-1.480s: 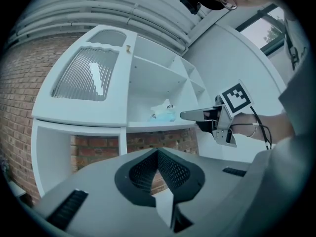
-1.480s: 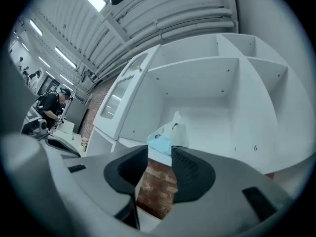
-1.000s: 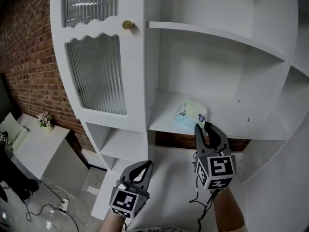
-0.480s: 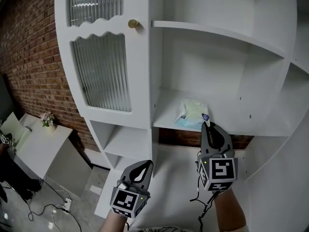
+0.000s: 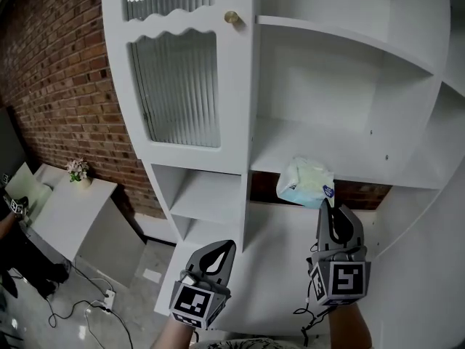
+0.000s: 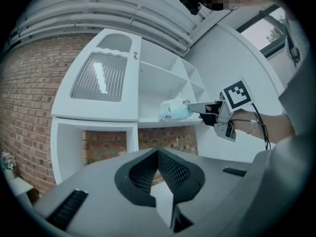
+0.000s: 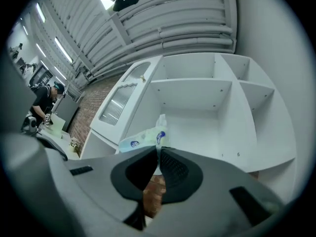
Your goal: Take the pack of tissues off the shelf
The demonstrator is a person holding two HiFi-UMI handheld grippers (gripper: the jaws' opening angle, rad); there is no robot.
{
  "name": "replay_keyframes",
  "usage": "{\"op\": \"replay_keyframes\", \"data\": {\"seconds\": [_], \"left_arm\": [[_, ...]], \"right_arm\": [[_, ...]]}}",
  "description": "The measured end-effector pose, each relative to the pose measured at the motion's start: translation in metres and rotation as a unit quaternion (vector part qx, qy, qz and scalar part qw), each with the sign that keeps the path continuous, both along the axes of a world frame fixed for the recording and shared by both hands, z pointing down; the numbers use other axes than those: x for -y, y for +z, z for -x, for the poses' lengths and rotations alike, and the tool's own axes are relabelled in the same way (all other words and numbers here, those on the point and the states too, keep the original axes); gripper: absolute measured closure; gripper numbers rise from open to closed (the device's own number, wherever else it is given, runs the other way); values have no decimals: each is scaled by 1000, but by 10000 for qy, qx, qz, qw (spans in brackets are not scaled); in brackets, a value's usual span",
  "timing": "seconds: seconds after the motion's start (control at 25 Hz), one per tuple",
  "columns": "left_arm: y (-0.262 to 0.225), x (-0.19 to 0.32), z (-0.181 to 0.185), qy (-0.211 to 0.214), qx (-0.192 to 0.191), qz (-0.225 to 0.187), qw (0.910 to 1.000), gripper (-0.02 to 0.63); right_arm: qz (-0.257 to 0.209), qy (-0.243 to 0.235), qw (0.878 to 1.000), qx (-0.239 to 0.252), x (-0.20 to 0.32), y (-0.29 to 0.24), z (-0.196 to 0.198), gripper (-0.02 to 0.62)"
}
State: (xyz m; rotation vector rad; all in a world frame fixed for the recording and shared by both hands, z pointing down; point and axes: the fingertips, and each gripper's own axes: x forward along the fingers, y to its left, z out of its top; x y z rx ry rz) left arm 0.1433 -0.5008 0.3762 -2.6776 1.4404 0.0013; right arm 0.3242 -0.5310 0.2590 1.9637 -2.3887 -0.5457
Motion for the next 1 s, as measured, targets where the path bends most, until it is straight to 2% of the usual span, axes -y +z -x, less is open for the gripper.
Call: {"op": "replay_keyframes", "data": {"seconds": [0.24,0.64,1.0], "left_arm": [[9,-24,14,202,57,179,9996,592],[37,-52,41,395,57,359,9986,592],[51,-63,51,500,-5,391,9980,592]], "right_arm": [[322,191,9993,56,-35,50,12,577],[924,347,9940,477,-93,138,32,578],[1046,280,9930,476,-121,162,54,580]]}}
